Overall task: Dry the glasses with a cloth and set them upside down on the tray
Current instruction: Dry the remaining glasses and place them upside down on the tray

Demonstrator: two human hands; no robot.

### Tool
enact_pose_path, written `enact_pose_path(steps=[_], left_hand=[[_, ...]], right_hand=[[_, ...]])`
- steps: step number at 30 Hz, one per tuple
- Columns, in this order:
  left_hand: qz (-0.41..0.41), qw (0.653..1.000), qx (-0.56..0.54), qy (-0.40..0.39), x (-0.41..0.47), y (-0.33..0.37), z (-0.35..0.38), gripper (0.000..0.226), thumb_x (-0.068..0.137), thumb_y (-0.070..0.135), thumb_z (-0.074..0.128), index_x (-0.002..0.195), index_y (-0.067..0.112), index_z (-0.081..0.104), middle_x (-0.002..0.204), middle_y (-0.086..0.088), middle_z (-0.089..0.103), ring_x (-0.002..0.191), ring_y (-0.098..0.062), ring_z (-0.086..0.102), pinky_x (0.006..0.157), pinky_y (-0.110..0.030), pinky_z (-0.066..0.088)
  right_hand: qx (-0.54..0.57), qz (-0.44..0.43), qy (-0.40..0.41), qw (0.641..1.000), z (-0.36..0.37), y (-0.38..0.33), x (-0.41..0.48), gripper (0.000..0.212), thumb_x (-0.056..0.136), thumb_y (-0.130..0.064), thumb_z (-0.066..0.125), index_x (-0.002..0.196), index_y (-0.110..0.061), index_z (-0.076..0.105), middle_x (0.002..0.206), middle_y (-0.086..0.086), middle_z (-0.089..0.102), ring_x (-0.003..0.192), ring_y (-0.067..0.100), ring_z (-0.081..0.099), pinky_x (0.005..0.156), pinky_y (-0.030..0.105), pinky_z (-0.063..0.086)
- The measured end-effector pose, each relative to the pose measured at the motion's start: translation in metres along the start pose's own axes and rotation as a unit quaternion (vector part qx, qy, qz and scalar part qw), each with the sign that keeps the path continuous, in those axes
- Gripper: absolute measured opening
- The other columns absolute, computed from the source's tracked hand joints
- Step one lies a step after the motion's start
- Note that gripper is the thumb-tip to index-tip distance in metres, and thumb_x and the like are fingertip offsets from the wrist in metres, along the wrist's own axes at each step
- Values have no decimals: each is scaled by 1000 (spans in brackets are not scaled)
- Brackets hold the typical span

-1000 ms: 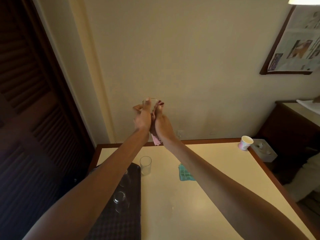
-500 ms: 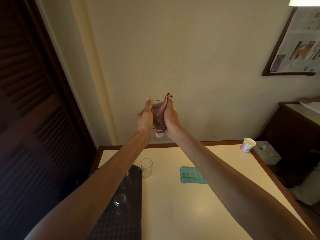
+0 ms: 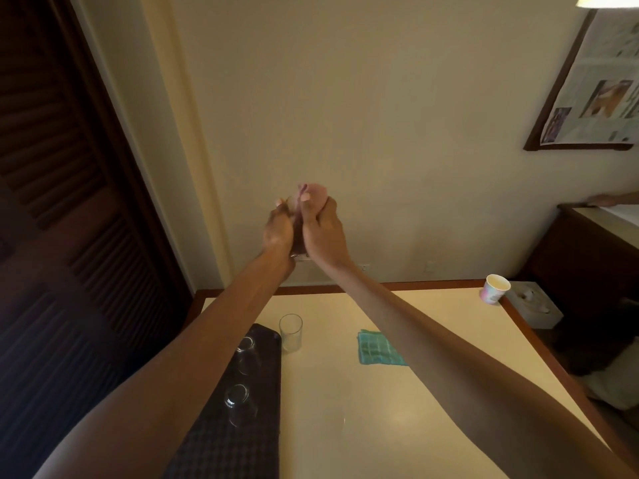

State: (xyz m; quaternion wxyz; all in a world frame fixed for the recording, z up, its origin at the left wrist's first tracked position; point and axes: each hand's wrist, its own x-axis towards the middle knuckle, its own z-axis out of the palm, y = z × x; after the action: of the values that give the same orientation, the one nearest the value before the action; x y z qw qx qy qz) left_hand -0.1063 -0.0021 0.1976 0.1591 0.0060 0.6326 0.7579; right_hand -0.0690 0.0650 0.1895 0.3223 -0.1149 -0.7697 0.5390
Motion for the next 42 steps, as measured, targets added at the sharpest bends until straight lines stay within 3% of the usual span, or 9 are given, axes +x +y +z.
enact_pose_path(steps=[4,8,14,21,27,30,33,38,42], left_hand=[[28,999,33,-12,-8,1,2,55,103,61,43,124,16,67,109,-8,73,101,-28,71,89,-42,60],[52,996,68,12,-8,5,-2,51,97,62,54,116,17,69,116,-9,71,102,-22,69,74,-31,51],[-3,998,-47,-39,7,7,-19,60,94,66,54,119,16,75,106,-3,80,105,-20,75,87,-31,58],[-17,991,-80,-106,5,7,-20,59,109,53,35,138,10,63,130,-12,71,126,-26,65,107,-37,52],[49,992,1,-112,6,15,-16,65,100,69,42,94,14,77,82,-1,75,77,-21,71,76,-34,54],[55,995,29,-76,8,13,-15,50,92,55,62,106,8,73,81,1,76,74,-12,72,67,-25,52],[30,995,-33,-91,15,8,-17,57,88,58,60,121,15,76,114,-2,78,107,-14,73,84,-29,54],[18,993,-82,-83,20,3,-26,39,101,40,48,95,9,71,73,-7,64,65,-17,63,63,-30,52],[0,993,-61,-101,18,2,-27,52,105,53,43,121,15,74,119,-9,76,114,-25,71,94,-40,58]], right_hand=[[205,282,-23,937,-4,-5,24,70,94,-71,36,101,-12,72,96,9,75,86,26,73,84,43,60],[271,331,-41,903,5,-7,10,69,95,-71,35,77,-14,70,87,12,73,85,29,70,92,52,55],[80,117,-33,989,18,-7,-18,43,106,-50,30,98,-16,55,81,0,67,71,10,70,59,21,56],[-109,-136,79,982,22,2,-2,58,101,-53,42,136,-7,41,119,7,61,96,18,66,74,29,59],[111,218,11,970,12,-14,21,72,94,-73,31,100,-13,70,89,7,75,77,23,73,69,36,61],[171,293,-18,940,14,-10,16,73,97,-71,25,90,-15,72,89,10,76,82,26,74,77,38,61],[89,206,-13,974,19,-10,1,67,103,-61,20,91,-18,70,87,2,74,81,17,73,79,33,60],[-74,-94,25,993,27,5,-12,40,106,-44,36,125,-11,45,106,3,64,85,11,67,65,14,52],[-83,-129,52,987,25,0,-6,55,103,-50,39,134,-6,38,115,6,60,91,14,65,65,8,50]])
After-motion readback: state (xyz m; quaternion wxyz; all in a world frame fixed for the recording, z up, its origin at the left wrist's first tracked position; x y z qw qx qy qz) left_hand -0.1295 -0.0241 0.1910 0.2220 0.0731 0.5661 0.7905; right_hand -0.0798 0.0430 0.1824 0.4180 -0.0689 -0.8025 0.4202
